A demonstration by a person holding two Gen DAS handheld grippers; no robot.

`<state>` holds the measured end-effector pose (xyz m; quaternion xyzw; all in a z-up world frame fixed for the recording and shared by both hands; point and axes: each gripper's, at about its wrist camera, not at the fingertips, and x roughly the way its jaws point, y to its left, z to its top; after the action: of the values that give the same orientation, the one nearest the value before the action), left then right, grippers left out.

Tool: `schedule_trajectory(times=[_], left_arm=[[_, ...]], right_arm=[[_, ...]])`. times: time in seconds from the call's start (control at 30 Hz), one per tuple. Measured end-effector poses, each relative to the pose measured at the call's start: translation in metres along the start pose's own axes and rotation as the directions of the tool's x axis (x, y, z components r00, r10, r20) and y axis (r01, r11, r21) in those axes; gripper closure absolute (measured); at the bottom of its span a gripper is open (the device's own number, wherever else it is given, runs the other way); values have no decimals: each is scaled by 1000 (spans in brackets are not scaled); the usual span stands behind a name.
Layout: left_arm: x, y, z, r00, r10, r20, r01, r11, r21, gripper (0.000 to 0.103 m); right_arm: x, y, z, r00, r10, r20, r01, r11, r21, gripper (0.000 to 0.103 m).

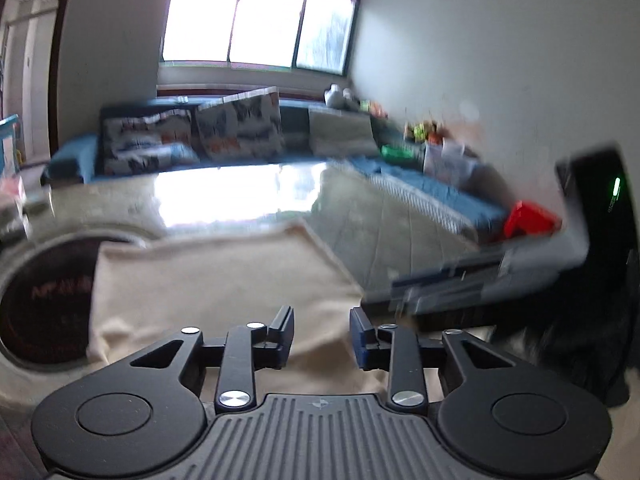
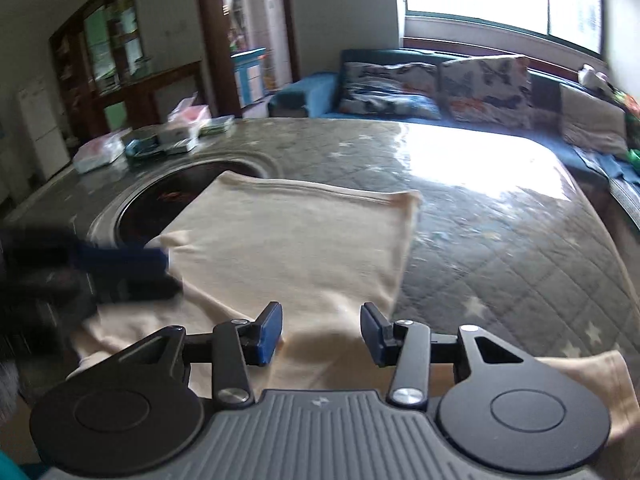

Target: Fold clothes

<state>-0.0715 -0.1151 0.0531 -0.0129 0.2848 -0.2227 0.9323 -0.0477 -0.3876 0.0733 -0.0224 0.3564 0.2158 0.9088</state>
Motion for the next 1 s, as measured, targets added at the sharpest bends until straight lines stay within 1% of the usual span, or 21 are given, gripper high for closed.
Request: schedule_trajectory(times=[0.1, 0.2, 0.33, 0.37, 0.43, 0.5, 0.6, 0.67, 0.7, 0.73, 0.9, 0.97, 1.0], left_arm=[[-12, 13, -6, 1000, 30, 0, -30, 1000, 6, 69], [-28, 35, -12, 995, 99, 1, -99, 995, -12, 69], [-49, 68, -26, 980, 198, -31, -199, 979, -44, 69], [-53, 73, -32, 976, 212, -41, -214, 976, -46, 69], [-62, 80, -43, 971, 232, -63, -236, 971, -48, 66], [-71, 87, -55, 964, 252, -84, -257, 965, -49, 66], [-76, 88, -66, 963, 248, -100, -254, 966, -44, 66], [-76, 84, -70, 965, 243, -99, -247, 968, -35, 66], [-75, 84, -70, 965, 243, -98, -247, 969, -29, 66], [-74, 83, -71, 965, 243, -97, -247, 969, -24, 66], [-70, 78, -74, 965, 245, -92, -246, 969, 1, 68], [-67, 78, -75, 965, 247, -92, -248, 969, 5, 80], [-67, 77, -76, 964, 251, -92, -251, 968, 8, 88]], right_arm=[[1, -5, -1, 1000, 13, -3, -13, 1000, 18, 63], [4, 4, -4, 999, 42, -14, -42, 999, -3, 65], [17, 18, -9, 997, 65, -43, -66, 997, -30, 66], [19, 20, -11, 997, 65, -50, -67, 997, -33, 66], [24, 24, -14, 996, 66, -64, -68, 997, -38, 68], [29, 28, -17, 995, 66, -78, -69, 997, -43, 70], [35, 33, -20, 993, 66, -96, -71, 996, -52, 74], [35, 34, -19, 993, 67, -99, -73, 996, -55, 81], [34, 34, -18, 993, 64, -99, -70, 996, -57, 85], [34, 35, -18, 993, 59, -100, -66, 996, -61, 86], [33, 40, -16, 995, 35, -90, -42, 996, -75, 95], [30, 42, -14, 996, 27, -80, -34, 996, -82, 96], [28, 42, -13, 997, 23, -75, -30, 996, -85, 99]])
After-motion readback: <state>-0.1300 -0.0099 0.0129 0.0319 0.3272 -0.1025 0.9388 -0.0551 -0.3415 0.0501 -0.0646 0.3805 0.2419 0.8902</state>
